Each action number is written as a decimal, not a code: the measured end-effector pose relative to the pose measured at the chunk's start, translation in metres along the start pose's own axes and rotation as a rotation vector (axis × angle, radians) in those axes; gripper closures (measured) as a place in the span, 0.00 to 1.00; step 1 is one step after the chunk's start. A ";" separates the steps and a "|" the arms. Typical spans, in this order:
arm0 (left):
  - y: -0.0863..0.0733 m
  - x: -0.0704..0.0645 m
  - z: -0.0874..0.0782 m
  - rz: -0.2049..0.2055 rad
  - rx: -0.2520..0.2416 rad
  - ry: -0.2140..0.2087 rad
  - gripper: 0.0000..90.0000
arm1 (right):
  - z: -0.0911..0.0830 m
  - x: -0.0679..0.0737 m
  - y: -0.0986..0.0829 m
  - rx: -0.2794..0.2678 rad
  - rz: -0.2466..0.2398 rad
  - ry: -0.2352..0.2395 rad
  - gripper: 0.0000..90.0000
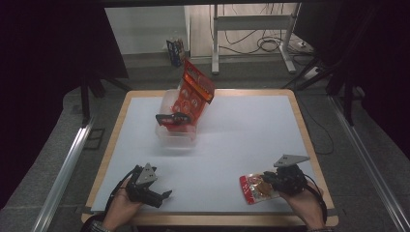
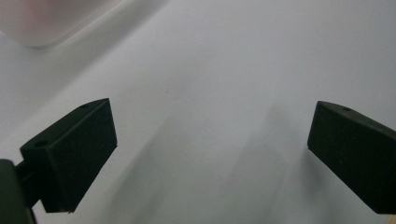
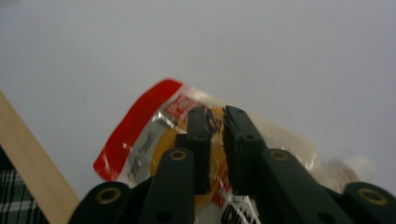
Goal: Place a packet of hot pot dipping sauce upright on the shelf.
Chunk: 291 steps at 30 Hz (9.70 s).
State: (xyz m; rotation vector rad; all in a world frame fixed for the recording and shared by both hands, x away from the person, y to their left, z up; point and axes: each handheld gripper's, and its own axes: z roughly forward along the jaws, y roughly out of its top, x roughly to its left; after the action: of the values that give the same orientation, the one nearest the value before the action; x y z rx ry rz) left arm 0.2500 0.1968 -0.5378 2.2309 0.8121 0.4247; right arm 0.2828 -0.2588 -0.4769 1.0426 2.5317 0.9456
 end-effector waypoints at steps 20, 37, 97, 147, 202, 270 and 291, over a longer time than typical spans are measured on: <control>0.001 -0.002 0.003 0.011 0.017 0.011 0.02 | 0.002 0.005 -0.045 0.109 0.048 -0.033 0.99; 0.006 -0.009 0.011 0.054 0.032 0.016 0.02 | 0.041 0.009 -0.010 0.060 0.019 0.006 0.99; 0.006 -0.011 0.009 0.070 0.033 0.032 0.02 | 0.015 -0.030 -0.022 0.059 0.106 -0.116 0.99; 0.088 -0.045 0.055 0.051 -0.169 -0.223 0.84 | 0.070 0.013 0.027 0.042 -0.057 0.035 0.63; 0.083 -0.054 0.081 0.067 -0.034 -0.210 0.90 | 0.070 0.020 0.085 -0.112 0.065 0.375 0.97; 0.016 -0.033 -0.020 -0.089 -0.125 0.013 0.00 | 0.042 0.017 0.211 -0.200 -0.125 0.228 0.98; 0.013 -0.027 -0.020 -0.101 -0.132 0.009 0.00 | 0.079 0.041 0.242 -0.163 -0.220 0.297 0.98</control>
State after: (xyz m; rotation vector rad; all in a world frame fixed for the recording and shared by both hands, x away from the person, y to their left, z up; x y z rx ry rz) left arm 0.2249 0.1827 -0.5162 2.0582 0.8717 0.4283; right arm 0.4194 -0.0627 -0.3789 0.5999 2.6717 1.2961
